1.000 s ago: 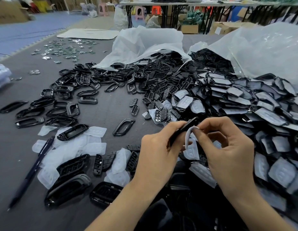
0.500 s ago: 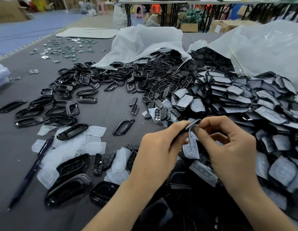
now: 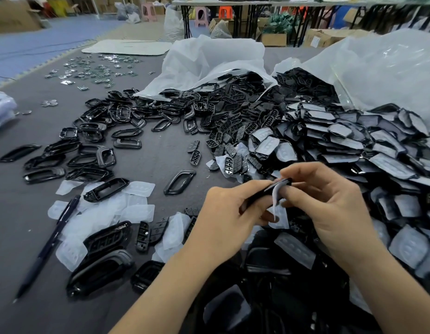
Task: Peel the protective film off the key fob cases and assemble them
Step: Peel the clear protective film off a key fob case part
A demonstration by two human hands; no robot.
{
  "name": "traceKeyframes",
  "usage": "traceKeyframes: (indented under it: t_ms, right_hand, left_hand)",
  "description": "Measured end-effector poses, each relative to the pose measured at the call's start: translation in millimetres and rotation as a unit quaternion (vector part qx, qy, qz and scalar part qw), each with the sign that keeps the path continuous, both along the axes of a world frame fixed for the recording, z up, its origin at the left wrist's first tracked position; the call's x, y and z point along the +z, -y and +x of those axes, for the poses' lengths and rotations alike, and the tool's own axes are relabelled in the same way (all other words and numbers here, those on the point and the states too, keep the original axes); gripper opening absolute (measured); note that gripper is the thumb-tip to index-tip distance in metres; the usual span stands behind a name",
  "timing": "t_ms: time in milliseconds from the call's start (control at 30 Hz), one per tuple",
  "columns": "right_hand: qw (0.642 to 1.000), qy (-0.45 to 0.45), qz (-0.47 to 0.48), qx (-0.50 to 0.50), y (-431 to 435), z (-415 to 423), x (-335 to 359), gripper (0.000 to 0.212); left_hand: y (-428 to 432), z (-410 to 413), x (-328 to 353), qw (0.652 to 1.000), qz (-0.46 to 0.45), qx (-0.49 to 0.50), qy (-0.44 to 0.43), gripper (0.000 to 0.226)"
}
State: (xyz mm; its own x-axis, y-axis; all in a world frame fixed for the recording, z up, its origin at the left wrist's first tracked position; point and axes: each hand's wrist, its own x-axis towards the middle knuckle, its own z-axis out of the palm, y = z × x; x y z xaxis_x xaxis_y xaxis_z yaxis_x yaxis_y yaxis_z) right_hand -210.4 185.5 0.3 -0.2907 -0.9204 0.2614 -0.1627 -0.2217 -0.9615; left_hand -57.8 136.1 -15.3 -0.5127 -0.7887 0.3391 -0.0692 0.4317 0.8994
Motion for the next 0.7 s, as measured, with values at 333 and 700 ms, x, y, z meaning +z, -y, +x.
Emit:
traceKeyframes:
  t_ms: [333,700]
  right_hand:
    - [0.997,0.069,0.03,0.018,0.2,-4.9,0.8,0.03]
    - [0.995,0.081,0.032,0.039,0.2,-4.6,0.6,0.024]
  left_hand:
    - [-6.2,-0.2,9.5,0.95,0.262,-0.091,-0.146,0.043]
    - [-5.8,-4.0,4.8,0.963,0.23,-0.047,-0.132,0.026]
